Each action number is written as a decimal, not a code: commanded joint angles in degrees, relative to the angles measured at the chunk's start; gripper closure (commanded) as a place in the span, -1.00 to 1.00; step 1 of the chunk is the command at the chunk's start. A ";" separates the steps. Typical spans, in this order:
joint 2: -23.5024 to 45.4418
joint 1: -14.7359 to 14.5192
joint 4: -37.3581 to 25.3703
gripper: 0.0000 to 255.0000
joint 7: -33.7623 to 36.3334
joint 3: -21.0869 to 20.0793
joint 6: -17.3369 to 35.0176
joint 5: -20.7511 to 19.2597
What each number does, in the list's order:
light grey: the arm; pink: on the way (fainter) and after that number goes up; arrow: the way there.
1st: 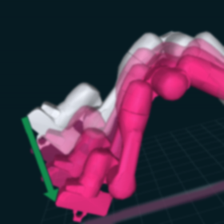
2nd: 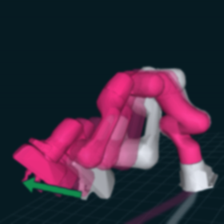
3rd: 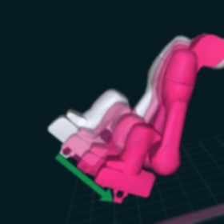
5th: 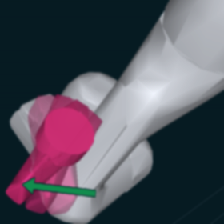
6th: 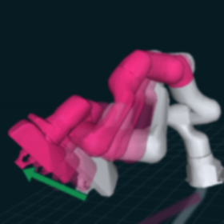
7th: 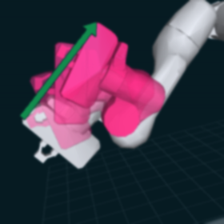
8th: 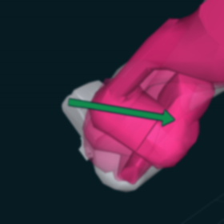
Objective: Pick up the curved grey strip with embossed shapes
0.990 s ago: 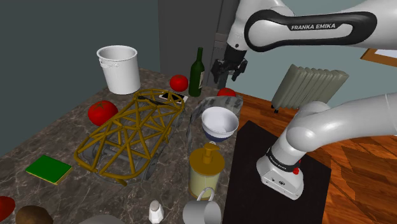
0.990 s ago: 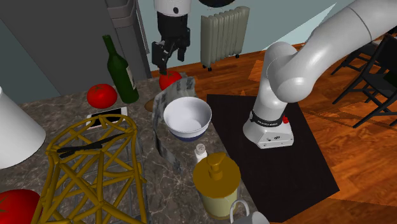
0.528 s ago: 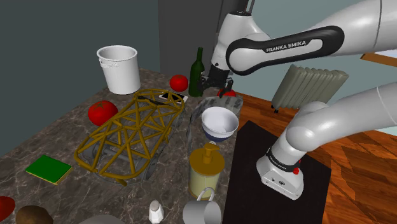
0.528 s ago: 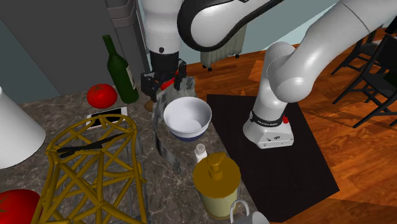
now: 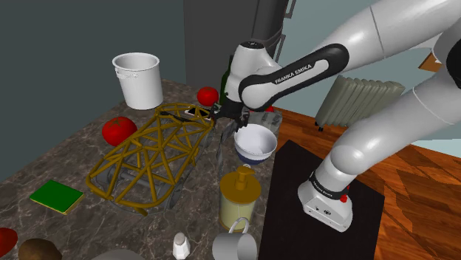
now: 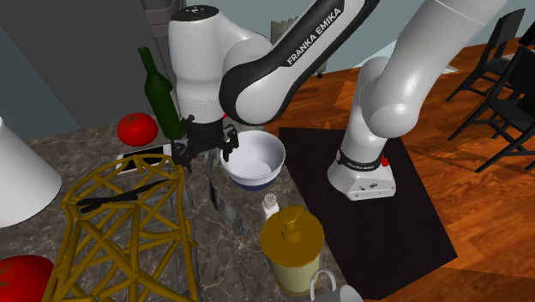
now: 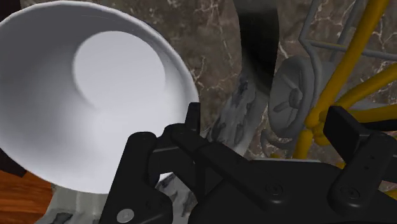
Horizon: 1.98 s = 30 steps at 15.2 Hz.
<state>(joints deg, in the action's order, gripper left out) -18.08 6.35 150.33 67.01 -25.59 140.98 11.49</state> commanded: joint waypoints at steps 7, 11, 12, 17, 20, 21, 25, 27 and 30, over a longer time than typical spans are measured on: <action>7.41 1.55 1.17 -1.00 4.19 -2.38 8.59 -2.34; 7.94 1.68 1.21 1.00 4.40 -2.50 9.13 -2.64; 7.67 1.64 1.28 1.00 4.17 -2.37 8.94 -2.45; 7.56 1.61 1.18 1.00 4.17 -2.36 8.74 -2.41; 7.07 1.48 1.07 1.00 4.05 -2.30 8.18 -2.16; 6.30 1.33 0.84 1.00 3.78 -2.12 7.20 -1.79; 3.39 0.79 -0.24 1.00 2.88 -1.37 3.34 -0.64; 2.05 0.58 -0.86 1.00 2.55 -1.01 1.43 -0.24; 0.19 0.33 -1.88 1.00 2.16 -0.46 -1.40 0.20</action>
<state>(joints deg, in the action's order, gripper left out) -17.07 6.84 148.62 69.35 -26.26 140.53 11.43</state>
